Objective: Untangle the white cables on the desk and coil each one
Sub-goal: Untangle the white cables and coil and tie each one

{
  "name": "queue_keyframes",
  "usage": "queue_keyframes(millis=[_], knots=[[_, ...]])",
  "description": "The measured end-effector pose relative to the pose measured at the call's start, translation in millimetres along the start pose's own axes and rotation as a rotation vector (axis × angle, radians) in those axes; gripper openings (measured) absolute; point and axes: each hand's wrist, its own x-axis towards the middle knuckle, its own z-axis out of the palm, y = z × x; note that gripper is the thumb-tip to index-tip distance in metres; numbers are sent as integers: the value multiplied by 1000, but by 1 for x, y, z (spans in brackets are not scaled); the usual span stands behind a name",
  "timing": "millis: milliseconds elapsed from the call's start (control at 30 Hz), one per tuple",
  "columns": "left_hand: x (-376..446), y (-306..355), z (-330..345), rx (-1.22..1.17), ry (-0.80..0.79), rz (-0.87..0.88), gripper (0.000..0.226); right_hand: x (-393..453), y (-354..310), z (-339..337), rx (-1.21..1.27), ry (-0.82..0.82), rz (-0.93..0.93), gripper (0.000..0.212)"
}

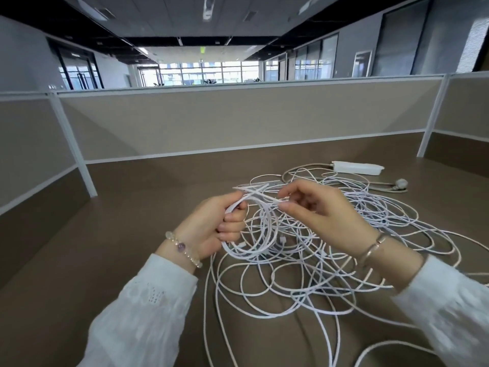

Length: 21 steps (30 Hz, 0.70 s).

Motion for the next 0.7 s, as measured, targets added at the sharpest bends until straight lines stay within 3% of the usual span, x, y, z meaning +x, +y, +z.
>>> queue_keyframes(millis=[133, 233, 333, 433, 600, 700], knots=[[2, -4, -6, 265, 144, 121, 35, -1, -7, -3, -124, 162, -166, 16], [5, -6, -10, 295, 205, 175, 36, 0, -19, -10, -192, 218, -238, 14], [5, -6, -11, 306, 257, 301, 34, 1, -31, -18, -136, 154, -196, 12], [3, -5, -3, 329, 260, 414, 34, 7, -36, -16, 88, 29, -19, 16], [-1, -10, 22, 305, 125, 366, 35, 18, -32, 10, 45, -64, 57, 15], [1, -13, 27, 328, 141, 311, 37, 22, -25, 18, 30, -27, 66, 11]])
